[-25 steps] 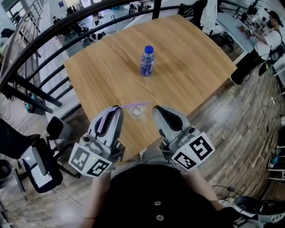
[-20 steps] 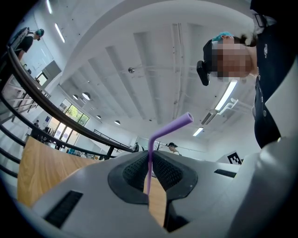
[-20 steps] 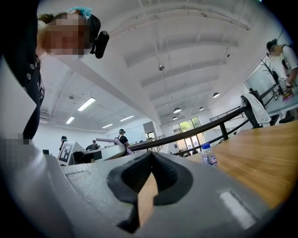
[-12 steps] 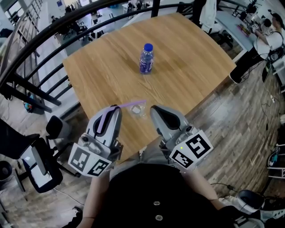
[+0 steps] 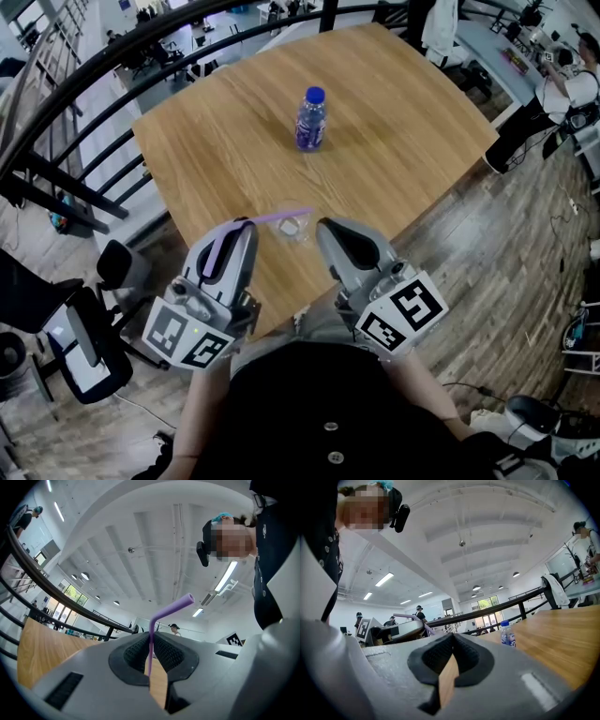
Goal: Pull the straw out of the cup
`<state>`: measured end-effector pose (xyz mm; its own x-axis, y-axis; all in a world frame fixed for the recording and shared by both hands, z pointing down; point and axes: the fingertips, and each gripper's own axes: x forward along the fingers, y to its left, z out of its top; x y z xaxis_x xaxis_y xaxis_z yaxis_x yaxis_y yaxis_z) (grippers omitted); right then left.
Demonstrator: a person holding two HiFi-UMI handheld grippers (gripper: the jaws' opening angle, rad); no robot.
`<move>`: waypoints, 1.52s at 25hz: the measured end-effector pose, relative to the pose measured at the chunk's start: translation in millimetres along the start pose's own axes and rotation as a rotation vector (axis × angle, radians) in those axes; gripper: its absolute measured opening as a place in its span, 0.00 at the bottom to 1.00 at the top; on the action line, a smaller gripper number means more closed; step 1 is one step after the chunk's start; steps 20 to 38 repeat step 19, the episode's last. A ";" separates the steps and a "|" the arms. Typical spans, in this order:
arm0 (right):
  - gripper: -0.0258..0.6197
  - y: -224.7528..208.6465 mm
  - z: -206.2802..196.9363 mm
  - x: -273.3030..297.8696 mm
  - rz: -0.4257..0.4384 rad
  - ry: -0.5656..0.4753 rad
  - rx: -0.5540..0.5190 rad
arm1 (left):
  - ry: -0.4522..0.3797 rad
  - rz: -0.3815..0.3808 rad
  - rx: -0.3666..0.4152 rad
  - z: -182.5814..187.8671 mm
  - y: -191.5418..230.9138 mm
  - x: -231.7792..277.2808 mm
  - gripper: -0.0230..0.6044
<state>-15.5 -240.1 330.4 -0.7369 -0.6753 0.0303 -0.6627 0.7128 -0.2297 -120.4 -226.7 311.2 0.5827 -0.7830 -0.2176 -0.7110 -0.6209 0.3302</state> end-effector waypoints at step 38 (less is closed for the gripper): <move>0.04 6.9 -9.2 7.6 0.006 0.020 0.032 | -0.002 0.048 -0.026 1.6 15.2 -10.5 0.11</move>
